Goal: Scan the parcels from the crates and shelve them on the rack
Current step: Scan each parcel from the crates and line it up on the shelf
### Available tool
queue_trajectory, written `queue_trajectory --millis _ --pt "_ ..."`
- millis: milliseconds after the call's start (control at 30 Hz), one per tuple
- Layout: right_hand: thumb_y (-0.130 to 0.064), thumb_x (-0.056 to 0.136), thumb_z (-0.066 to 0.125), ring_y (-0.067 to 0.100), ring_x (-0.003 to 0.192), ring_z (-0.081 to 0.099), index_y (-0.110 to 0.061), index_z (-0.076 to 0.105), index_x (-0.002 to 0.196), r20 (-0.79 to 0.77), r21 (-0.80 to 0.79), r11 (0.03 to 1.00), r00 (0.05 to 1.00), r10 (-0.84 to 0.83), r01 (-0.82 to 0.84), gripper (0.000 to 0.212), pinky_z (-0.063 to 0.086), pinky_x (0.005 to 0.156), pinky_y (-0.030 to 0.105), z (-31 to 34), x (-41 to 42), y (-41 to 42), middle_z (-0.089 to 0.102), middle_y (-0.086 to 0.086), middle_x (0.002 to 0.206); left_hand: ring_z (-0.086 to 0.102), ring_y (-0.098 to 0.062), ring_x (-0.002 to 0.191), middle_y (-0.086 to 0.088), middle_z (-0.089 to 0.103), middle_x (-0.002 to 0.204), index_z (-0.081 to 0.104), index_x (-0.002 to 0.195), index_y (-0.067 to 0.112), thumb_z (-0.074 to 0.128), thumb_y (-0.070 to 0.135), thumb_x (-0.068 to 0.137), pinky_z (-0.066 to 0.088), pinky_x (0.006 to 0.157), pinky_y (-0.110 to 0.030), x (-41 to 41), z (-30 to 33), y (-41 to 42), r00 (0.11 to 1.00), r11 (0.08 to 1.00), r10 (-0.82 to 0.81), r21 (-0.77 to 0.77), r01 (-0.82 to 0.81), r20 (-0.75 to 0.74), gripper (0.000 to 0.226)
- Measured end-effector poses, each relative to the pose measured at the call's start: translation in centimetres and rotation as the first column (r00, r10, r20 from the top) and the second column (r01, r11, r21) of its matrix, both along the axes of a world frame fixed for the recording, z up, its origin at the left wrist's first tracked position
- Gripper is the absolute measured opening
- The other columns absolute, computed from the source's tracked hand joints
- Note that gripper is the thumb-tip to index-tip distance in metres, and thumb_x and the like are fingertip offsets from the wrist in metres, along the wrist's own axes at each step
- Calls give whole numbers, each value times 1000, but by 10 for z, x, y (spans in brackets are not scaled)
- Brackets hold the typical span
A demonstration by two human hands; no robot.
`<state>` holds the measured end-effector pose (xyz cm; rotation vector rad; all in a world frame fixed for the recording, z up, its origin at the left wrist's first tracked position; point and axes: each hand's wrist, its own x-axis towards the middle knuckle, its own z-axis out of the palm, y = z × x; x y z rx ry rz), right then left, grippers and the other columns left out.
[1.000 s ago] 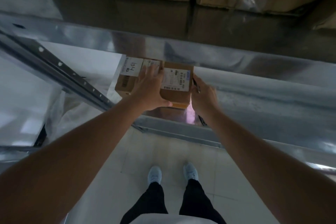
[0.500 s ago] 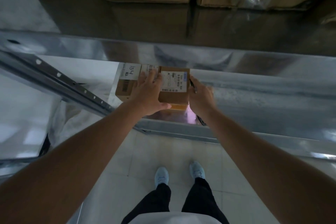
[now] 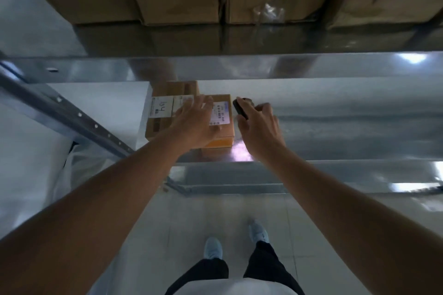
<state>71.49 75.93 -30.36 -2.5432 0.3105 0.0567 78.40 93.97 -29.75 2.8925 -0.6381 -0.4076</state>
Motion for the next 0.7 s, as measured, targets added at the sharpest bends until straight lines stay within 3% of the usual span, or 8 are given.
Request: queue_trajectory --millis 233,400,700 --pt "-43 112 41 38 118 48 -46 29 159 39 -123 992 999 -36 40 49 54 93 55 49 -55 -17 35 15 145 27 -37 157 -13 24 172 9 169 11 59 46 104 31 123 -58 -24 49 -24 992 993 -118 14 117 35 89" --pt "-41 111 43 40 116 51 -44 30 158 109 -153 982 990 -93 109 49 56 92 60 75 -94 -46 38 15 142 21 -36 160 -13 17 176 6 169 14 53 49 107 25 128 -54 -52 81 -61 983 983 -178 43 176 49 85" --pt "-39 112 45 41 114 51 -42 31 157 197 -182 957 962 -189 225 47 55 87 52 109 -187 -161 39 15 142 31 -33 156 -10 29 172 25 167 16 47 53 108 22 126 -53 -125 124 -189 945 952 -305 75 298 114 73"
